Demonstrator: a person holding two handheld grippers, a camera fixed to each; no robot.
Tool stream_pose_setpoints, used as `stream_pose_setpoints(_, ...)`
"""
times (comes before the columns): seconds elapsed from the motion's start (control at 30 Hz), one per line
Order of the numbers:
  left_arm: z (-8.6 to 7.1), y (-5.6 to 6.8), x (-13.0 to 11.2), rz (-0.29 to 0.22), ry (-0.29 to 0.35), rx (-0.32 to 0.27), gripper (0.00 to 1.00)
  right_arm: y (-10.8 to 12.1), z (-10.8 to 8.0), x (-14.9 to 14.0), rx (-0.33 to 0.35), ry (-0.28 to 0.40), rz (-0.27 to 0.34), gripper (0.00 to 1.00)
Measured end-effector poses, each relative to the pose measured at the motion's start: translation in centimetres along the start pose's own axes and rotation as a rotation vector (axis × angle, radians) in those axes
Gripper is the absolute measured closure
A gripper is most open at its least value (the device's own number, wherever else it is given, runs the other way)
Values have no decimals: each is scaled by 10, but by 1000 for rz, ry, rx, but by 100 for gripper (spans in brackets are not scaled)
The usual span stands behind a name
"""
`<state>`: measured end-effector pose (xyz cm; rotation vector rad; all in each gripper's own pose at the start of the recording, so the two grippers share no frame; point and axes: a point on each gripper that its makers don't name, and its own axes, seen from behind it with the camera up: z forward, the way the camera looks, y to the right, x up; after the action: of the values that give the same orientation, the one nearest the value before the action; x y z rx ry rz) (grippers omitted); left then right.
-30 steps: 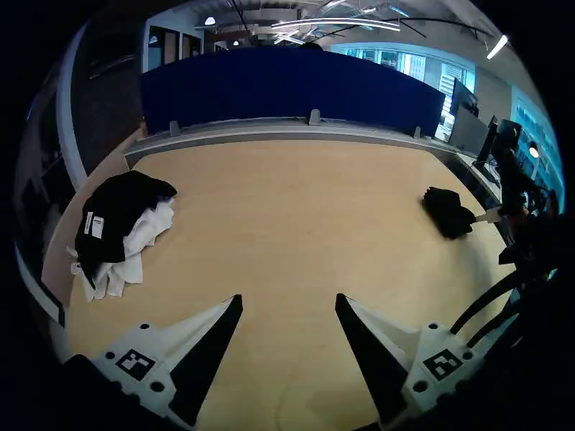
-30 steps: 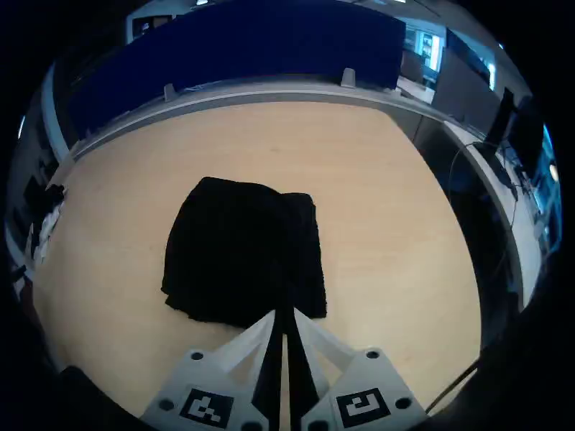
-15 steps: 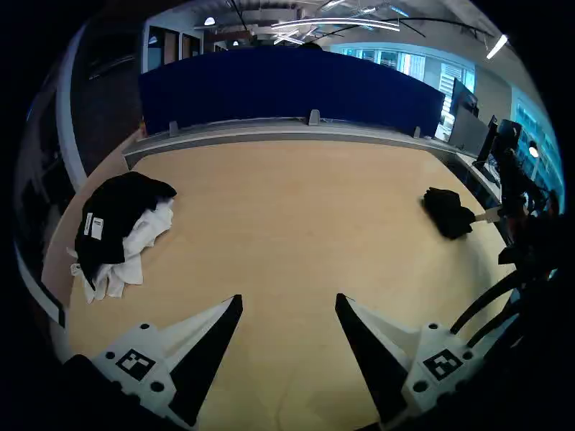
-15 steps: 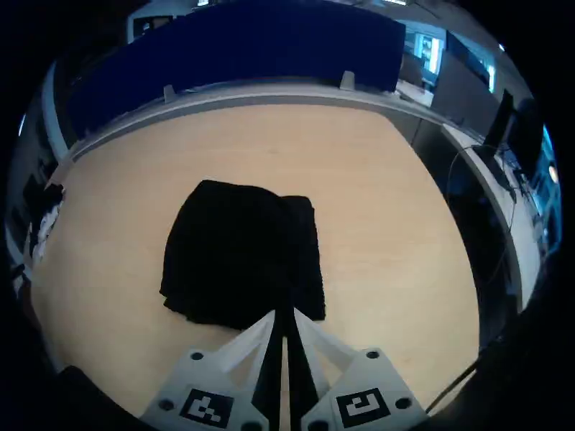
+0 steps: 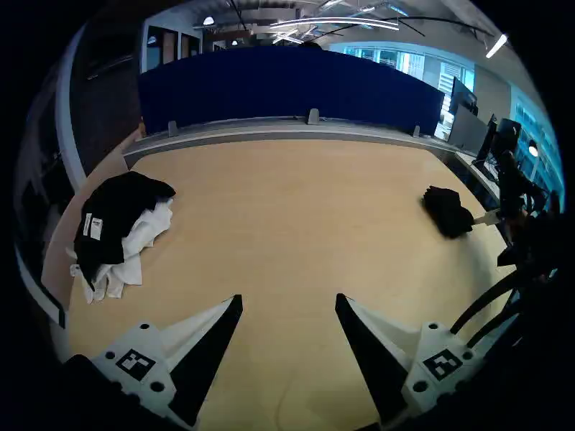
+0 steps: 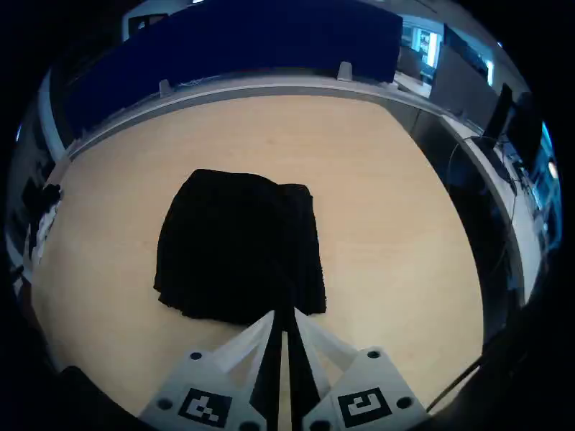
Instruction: Fold towel
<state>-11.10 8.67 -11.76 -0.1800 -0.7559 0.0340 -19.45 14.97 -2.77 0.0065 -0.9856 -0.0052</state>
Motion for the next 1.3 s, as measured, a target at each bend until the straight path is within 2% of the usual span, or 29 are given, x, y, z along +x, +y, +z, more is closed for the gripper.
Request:
stream_pose_setpoints(0.13,0,-2,0,-1,-1,4,4,1,-2,-3,-8,1,0,85)
stream_pose_setpoints(0.2,1,-3,1,-4,-2,5,4,3,-6,-4,-13,6,1,73)
stream_pose_setpoints(0.27,1,-4,0,-7,-1,7,4,6,-10,-5,-23,15,3,56)
stream_pose_setpoints(0.37,2,-4,0,-9,-4,7,4,10,-17,-2,-29,35,3,43)
stream_pose_setpoints(0.57,6,-2,1,-3,-7,2,4,13,-27,10,-23,61,-21,30)
stream_pose_setpoints(0.73,6,0,4,-3,-3,3,4,14,-35,12,-24,62,-43,26)
stream_pose_setpoints(0.97,7,-2,4,-16,-4,6,4,16,-41,12,-27,69,-47,26)
stream_pose_setpoints(1.1,7,-1,2,-8,-8,8,4,12,-37,19,-12,82,-38,26)
stream_pose_setpoints(1.3,6,0,1,-7,-10,13,4,5,-22,39,17,99,-37,26)
